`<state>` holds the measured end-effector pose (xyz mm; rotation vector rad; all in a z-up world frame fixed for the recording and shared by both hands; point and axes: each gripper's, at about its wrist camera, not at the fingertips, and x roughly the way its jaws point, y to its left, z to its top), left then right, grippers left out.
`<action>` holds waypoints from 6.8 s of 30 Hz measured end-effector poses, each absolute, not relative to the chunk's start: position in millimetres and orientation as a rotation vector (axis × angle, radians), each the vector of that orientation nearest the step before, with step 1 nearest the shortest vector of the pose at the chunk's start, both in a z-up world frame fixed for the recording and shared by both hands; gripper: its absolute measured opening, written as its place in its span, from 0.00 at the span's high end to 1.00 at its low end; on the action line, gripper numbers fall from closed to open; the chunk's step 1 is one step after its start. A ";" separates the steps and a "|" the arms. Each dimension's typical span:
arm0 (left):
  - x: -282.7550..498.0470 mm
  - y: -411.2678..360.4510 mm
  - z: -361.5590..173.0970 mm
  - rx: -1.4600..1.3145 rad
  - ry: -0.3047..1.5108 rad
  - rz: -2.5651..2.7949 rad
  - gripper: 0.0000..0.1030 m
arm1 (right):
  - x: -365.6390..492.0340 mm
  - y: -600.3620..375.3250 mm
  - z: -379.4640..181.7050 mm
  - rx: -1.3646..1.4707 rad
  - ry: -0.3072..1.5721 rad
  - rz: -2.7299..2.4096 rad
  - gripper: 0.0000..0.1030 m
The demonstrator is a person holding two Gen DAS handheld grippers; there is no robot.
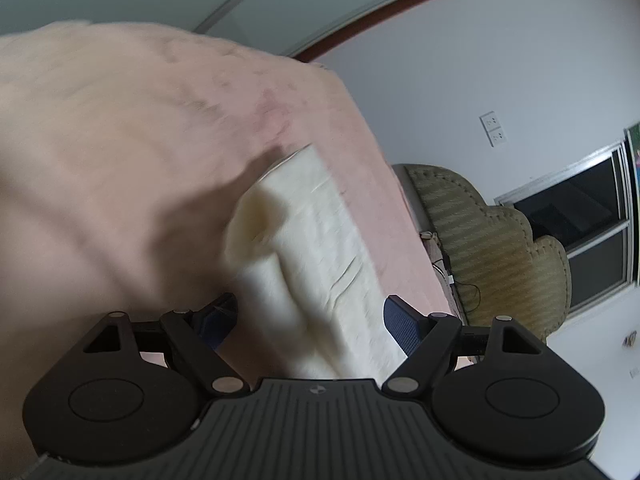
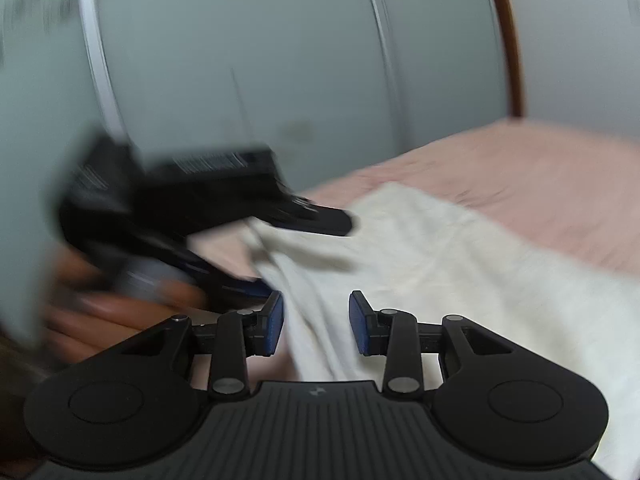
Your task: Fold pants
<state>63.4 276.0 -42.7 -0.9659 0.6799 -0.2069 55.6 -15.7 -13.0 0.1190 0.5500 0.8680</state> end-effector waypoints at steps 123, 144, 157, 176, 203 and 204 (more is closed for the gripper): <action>103.1 -13.9 -52.2 -0.237 0.915 -0.740 0.44 | -18.8 -387.4 -61.8 0.590 0.633 0.362 0.61; 31.8 -39.8 -9.6 0.136 0.586 -0.568 0.86 | -45.8 -332.3 -4.4 0.416 0.504 0.298 0.77; 58.5 -28.0 24.8 0.195 0.473 -0.449 0.85 | 28.2 -308.8 31.1 0.310 0.456 0.362 0.78; 154.7 -29.2 -12.5 0.318 0.536 -0.264 0.65 | 130.9 -314.4 -23.8 0.333 0.624 0.228 0.54; 93.5 -4.7 -14.1 0.291 0.529 -0.116 0.34 | 32.0 -250.4 -6.1 0.062 0.568 0.089 0.19; 87.5 -1.0 -11.0 0.280 0.529 -0.108 0.34 | 22.4 -251.3 -1.8 0.075 0.549 0.095 0.14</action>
